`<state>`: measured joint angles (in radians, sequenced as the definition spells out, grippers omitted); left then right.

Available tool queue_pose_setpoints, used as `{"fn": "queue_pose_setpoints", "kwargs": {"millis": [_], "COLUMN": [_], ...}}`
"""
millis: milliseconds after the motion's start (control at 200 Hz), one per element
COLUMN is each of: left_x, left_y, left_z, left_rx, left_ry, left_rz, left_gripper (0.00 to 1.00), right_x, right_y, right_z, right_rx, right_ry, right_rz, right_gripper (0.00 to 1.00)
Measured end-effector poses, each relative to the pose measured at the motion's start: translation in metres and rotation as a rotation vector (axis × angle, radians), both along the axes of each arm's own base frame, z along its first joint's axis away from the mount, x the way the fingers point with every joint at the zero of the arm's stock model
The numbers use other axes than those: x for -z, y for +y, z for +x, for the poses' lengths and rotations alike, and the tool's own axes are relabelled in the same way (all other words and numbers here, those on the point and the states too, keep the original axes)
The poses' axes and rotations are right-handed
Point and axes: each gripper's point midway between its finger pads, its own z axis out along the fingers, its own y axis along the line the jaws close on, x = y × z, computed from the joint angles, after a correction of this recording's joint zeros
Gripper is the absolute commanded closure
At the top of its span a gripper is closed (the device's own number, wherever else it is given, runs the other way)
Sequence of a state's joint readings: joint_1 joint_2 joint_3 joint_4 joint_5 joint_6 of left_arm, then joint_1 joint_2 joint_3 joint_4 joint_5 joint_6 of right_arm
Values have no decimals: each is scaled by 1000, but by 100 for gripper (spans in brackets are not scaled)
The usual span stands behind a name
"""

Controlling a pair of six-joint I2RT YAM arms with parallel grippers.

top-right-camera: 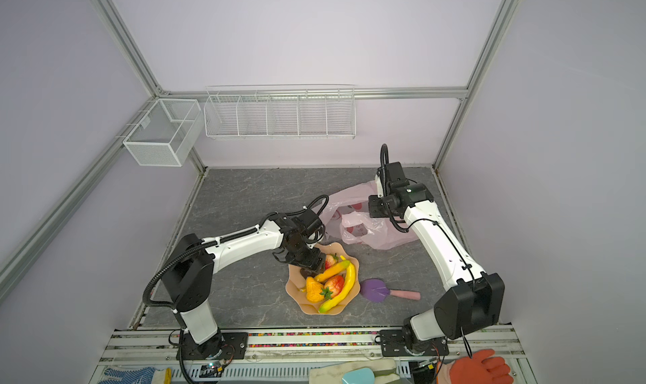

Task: Place the fruits into the plastic bag
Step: Pick up the fruit from the plate.

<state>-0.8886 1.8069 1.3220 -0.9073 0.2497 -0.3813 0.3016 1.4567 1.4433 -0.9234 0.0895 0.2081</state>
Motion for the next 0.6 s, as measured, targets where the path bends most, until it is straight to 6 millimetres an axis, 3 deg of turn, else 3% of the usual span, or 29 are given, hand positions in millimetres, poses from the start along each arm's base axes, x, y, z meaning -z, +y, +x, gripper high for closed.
{"fn": "queue_pose_setpoints", "kwargs": {"millis": [600], "left_x": [1], "left_y": [8], "left_z": [-3], "left_rx": [-39], "left_ry": [-12], "left_rz": [82], "left_gripper": [20], "right_x": [0], "right_y": [-1], "right_z": [0], "right_rx": [0], "right_ry": [-1], "right_rz": [-4], "right_gripper": [93]}}
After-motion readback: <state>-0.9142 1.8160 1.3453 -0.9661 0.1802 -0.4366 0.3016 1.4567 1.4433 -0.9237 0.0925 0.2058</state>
